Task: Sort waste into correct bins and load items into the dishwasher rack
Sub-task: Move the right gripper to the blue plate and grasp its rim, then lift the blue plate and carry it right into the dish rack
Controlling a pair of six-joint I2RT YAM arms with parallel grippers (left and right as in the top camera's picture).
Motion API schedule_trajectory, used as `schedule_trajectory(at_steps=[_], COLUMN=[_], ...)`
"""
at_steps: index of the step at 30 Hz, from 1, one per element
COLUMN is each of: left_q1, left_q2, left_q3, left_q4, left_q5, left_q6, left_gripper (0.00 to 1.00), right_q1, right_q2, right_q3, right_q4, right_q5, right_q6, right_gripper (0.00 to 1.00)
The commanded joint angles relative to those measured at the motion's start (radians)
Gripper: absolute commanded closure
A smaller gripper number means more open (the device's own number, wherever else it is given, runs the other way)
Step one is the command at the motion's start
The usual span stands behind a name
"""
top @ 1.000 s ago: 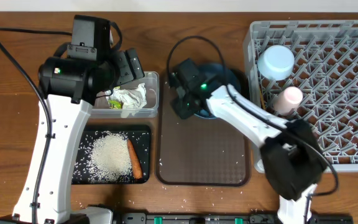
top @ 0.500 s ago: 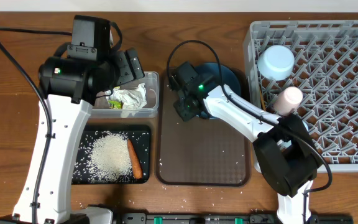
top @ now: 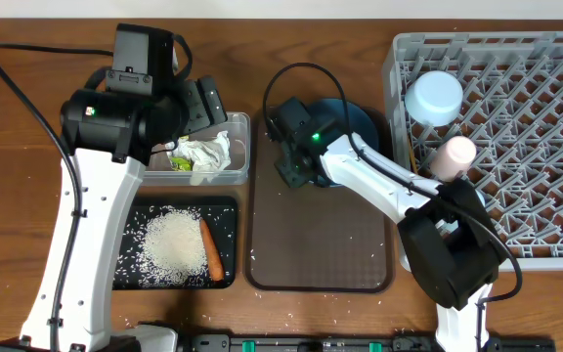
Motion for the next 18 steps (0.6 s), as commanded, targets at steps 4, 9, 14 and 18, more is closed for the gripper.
schedule_trajectory(at_steps=[4,9,14,18], left_q1=[0.003,0.003,0.003,0.003], left_q2=[0.002,0.002,0.002,0.002], left_q3=[0.003,0.003,0.003,0.003], left_q4=[-0.003,-0.003,-0.003,-0.003], left_q5=[-0.020,-0.019,-0.020,-0.019], left_q6=[0.010,0.010,0.010,0.010], left_gripper=[0.06,0.06,0.06,0.06], right_q1=[-0.001,-0.001,-0.001,-0.002], right_q2=[0.002,0.002,0.002,0.002], right_q3=[-0.017,-0.022,-0.048,-0.086], right_q4=[0.006,0.011,0.035,0.084], right_q5=[0.015,0.015,0.016,0.027], right_q6=[-0.002,-0.002,-0.002,-0.002], right_gripper=[0.77,0.78,0.77,0.78])
